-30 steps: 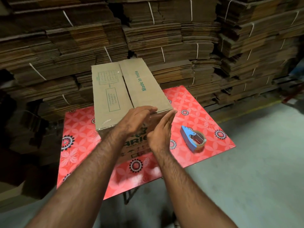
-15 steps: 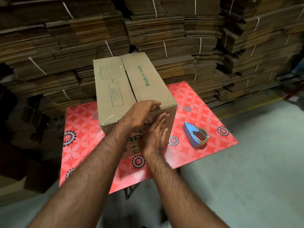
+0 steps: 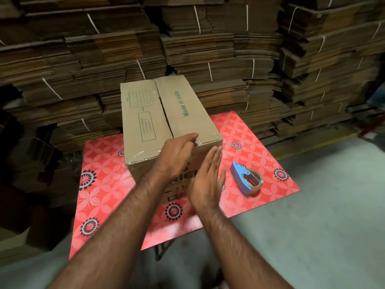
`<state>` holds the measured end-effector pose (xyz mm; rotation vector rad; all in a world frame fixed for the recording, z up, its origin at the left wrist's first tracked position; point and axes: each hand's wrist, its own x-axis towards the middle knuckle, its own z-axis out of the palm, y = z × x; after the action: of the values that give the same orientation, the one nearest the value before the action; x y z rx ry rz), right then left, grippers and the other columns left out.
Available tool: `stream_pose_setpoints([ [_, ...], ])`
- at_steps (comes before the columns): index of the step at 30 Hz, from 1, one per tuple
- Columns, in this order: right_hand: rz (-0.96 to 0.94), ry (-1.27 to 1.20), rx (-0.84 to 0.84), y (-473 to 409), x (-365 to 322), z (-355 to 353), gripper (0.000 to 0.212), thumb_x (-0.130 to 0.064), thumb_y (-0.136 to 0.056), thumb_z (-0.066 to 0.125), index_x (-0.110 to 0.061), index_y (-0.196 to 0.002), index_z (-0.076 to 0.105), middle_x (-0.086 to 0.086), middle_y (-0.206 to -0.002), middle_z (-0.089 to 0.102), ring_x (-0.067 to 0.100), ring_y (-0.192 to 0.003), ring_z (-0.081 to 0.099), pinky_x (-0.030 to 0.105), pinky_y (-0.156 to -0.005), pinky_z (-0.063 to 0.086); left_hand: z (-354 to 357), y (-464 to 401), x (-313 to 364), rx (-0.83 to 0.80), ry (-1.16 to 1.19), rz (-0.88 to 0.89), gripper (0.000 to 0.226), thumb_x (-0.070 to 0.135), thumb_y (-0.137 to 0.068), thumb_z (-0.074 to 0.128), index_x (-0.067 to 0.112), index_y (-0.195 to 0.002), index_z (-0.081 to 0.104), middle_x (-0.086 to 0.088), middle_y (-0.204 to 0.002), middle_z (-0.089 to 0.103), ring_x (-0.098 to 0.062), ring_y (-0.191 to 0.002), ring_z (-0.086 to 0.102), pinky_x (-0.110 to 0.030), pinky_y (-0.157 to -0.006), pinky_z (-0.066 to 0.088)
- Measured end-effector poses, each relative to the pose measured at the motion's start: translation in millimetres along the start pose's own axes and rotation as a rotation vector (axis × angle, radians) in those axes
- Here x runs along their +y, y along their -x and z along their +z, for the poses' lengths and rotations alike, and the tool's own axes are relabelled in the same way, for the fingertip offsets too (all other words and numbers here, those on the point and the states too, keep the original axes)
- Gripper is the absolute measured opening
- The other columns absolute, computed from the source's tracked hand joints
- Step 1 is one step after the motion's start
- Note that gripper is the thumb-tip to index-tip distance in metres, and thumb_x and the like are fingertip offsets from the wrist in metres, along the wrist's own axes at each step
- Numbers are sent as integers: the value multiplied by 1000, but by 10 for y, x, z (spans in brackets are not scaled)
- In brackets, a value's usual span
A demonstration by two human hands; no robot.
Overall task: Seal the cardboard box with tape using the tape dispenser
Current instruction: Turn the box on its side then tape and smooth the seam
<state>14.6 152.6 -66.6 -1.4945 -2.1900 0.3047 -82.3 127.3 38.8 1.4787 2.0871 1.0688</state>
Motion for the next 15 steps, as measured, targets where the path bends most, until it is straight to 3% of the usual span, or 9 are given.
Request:
stream_pose_setpoints([
  [2,-143,44,125,-183,35,-177,91,-19,-81,51,-1,-160,10,16,-168,10,26,-156,6,50,-124,12,94,116,-159,61,-213,92,55,21,-85,42,3,-134,58,-16,-136,60,-29,-127,55,-38,-112,38],
  [4,-323,97,92,-381,15,-203,79,-22,-85,45,-1,-157,24,16,-164,27,27,-154,20,54,-123,18,156,234,-308,103,-405,127,64,17,-77,44,0,-138,53,-19,-145,51,-31,-137,47,-40,-119,27],
  [7,-539,271,67,-518,152,-121,67,-18,-90,42,0,-153,34,17,-159,38,30,-148,34,50,-121,20,194,372,-451,115,-602,176,76,15,-67,46,-2,-140,50,-20,-148,47,-32,-139,44,-39,-120,18],
  [10,-592,353,79,-668,487,-192,66,-12,-87,31,0,-151,40,18,-156,42,32,-145,40,47,-119,18,196,361,-504,105,-700,193,88,4,-59,66,0,-144,45,-17,-152,44,-30,-141,42,-40,-121,21],
  [15,-618,343,112,-744,533,-238,73,-12,-83,56,2,-152,36,21,-158,38,33,-148,35,51,-122,14,335,346,-449,185,-708,174,78,15,-67,39,-4,-143,45,-20,-152,42,-33,-143,38,-48,-121,24],
])
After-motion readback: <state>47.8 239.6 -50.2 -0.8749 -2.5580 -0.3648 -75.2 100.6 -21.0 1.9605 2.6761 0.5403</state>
